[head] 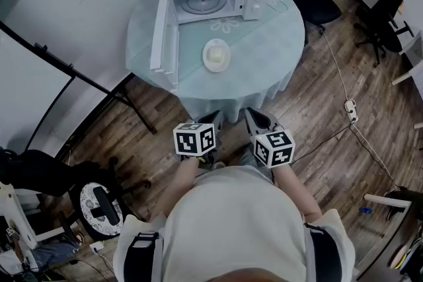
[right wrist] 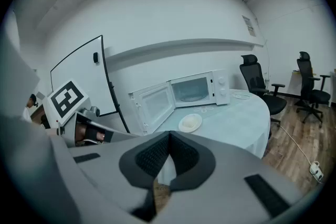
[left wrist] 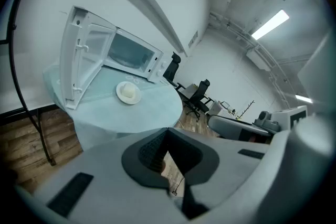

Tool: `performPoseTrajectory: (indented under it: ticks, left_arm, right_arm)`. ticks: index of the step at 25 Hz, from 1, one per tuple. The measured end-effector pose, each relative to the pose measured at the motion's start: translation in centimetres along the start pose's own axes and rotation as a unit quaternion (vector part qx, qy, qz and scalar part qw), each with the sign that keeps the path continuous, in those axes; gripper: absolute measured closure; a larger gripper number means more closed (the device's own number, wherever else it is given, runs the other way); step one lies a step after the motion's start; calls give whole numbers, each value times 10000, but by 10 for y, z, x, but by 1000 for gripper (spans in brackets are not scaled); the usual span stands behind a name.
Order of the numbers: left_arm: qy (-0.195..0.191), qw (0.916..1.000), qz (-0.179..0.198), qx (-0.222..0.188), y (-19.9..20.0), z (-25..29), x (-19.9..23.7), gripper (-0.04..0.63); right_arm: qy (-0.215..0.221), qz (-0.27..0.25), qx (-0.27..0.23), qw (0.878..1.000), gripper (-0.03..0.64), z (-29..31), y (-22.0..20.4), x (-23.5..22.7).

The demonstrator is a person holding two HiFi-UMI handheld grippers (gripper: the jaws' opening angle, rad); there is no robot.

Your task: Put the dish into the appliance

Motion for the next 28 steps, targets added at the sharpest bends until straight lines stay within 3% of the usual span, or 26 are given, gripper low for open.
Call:
performPoseTrajectory:
  ticks: [14, 19, 28]
  left_arm:
    - [-86, 9999, 88, 43, -15, -18, 8, 584]
    - [-160, 9999, -38, 10, -15, -19, 10, 584]
    - [-134, 9994, -317, -30, -10, -7, 11, 586]
  right_arm:
    - [-158, 53, 18, 9999, 611, -11, -16, 24]
    - [-129, 308, 86, 9994, 611, -13, -18, 20]
    - [-33, 312, 194, 9993, 611, -11, -12, 7]
Point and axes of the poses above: the fingertips, and each gripper's own axes: z forward along the fingers, x to its left, y out of its top, the point moved 5 cm from there along -z, backward along the fingers, and after that the axes turned 9 degrees about x, right-handed, at the moved point
